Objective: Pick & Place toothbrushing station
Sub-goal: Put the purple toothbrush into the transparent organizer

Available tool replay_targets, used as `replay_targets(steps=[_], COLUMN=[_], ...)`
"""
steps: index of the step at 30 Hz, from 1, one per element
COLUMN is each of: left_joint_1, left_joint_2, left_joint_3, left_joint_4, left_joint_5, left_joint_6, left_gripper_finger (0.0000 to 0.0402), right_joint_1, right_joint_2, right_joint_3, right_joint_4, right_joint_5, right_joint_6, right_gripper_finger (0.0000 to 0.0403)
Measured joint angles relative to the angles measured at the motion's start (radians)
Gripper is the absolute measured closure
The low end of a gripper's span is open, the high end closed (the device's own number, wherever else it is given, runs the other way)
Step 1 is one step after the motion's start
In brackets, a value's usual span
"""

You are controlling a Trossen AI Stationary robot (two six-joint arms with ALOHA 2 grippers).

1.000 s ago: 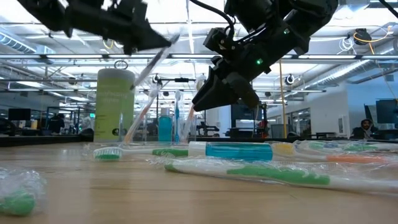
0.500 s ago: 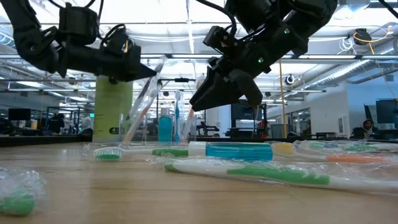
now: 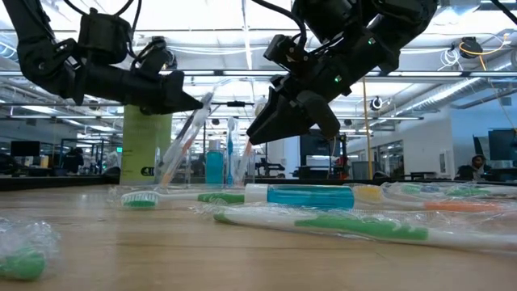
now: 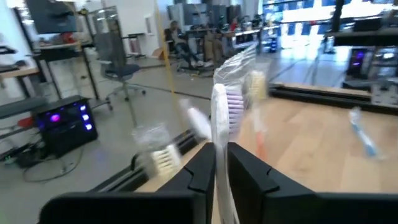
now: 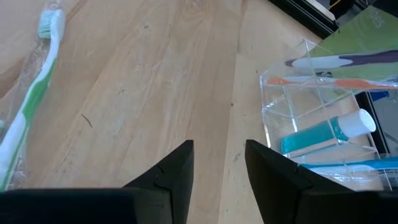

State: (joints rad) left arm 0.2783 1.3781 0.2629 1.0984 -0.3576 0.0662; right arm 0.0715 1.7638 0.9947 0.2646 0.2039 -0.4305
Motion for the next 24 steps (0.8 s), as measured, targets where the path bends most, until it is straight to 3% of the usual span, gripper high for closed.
replay_targets(steps=[6,18,21,24], left_joint_1=[0.0,-0.042,-0.054,-0.067], left_joint_2=[0.0,0.0,0.0,0.0], left_joint_3=[0.0,0.0,0.0,0.0], left_joint_4=[-0.047,-0.087,-0.087,-0.087], left_joint_5=[-0.103,-0.136,-0.197,-0.211], left_joint_6=[-0.024,0.011,0.013,0.039], left_gripper_finger=[0.0328,0.0314,0.0325,0.0363], right_joint_1=[0.0,0.0,0.0,0.0], right_joint_2=[0.0,0.0,0.0,0.0], right_joint_3=[0.0,0.0,0.0,0.0], right_joint_4=[0.0,0.0,0.0,0.0], right_joint_5=[0.0,0.0,0.0,0.0], right_joint_6=[0.0,0.0,0.0,0.0], right_gripper_finger=[0.0268,0.0268,0.0268,0.0268])
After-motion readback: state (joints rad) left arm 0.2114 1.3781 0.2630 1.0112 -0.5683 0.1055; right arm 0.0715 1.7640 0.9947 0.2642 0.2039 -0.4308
